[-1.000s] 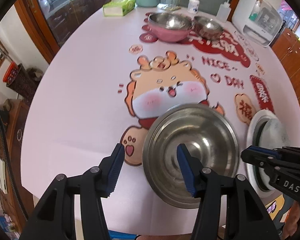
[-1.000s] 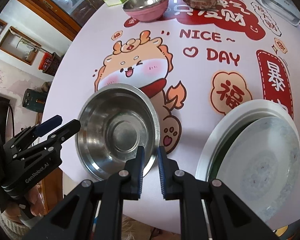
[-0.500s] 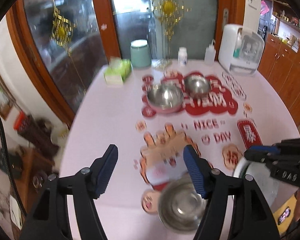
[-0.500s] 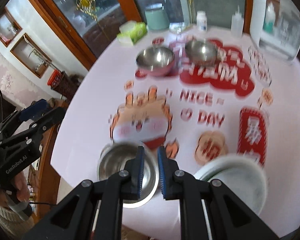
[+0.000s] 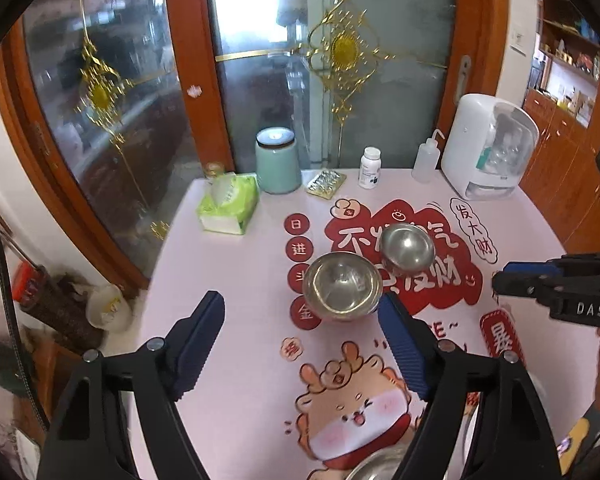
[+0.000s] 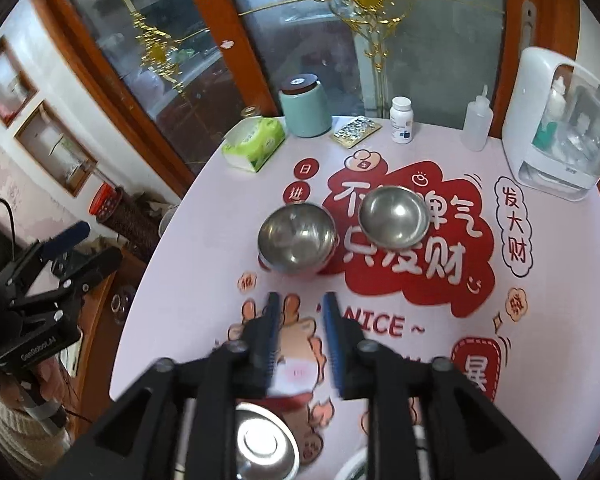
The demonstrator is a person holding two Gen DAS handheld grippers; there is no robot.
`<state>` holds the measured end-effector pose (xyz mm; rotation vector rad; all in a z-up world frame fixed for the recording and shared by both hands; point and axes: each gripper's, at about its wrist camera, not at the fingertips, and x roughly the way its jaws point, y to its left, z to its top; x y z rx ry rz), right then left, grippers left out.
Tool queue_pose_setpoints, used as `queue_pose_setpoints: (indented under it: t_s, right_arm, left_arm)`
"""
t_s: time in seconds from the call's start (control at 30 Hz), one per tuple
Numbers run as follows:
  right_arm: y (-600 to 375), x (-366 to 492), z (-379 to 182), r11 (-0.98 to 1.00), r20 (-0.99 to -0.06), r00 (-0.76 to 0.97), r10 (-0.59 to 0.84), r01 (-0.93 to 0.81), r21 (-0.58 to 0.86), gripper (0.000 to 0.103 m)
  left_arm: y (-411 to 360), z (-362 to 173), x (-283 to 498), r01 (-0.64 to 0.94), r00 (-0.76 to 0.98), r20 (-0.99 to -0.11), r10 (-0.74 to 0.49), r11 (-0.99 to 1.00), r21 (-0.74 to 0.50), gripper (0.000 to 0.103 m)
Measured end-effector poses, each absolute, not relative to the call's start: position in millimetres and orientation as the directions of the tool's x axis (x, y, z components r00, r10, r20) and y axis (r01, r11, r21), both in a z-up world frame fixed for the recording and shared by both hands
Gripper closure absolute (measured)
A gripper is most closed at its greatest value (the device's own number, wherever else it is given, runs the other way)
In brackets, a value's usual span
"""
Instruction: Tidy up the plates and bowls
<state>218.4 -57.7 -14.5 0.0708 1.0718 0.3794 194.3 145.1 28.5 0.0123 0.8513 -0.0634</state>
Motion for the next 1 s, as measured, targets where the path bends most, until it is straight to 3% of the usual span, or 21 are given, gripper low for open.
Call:
queue_pose_setpoints:
  t_s: [0.37,0.73,0.77,0.83,1.0]
  right_arm:
    - [-39,310,-88,0.944,-0.900,0.292,0.323,-0.171,0.283,0.071]
    - [-31,356,-177,0.939,-0.928,0.147,0.343,-0.033,0.342,0.071]
    - [-31,357,-181,0.939,-0.928,0.142,0.344,-0.028,0.344,0.071]
    - [-28,359,-187,0.937,-0.928,0.129,0.348,-0.023,0.348,0.071]
    - [-24,363,-196,0.939,-0.932,0.116,0.343,-0.014,0.344,0.073]
  left_arm:
    - [145,-77,305,0.107,0.436,-0.863,-0.256,0.967,-0.233,0.022]
    - [151,-176,361,0.019,0.313,-0.920,-0.237,0.970,-0.243,0.025]
    - [152,-181,364,0.014,0.303,-0.921,-0.246,0.967,-0.254,0.028]
    - [153,-191,369,0.008,0.279,-0.922,-0.267,0.961,-0.275,0.043]
    - [157,-209,374,-0.008,0.230,-0.926,-0.300,0.951,-0.310,0.065]
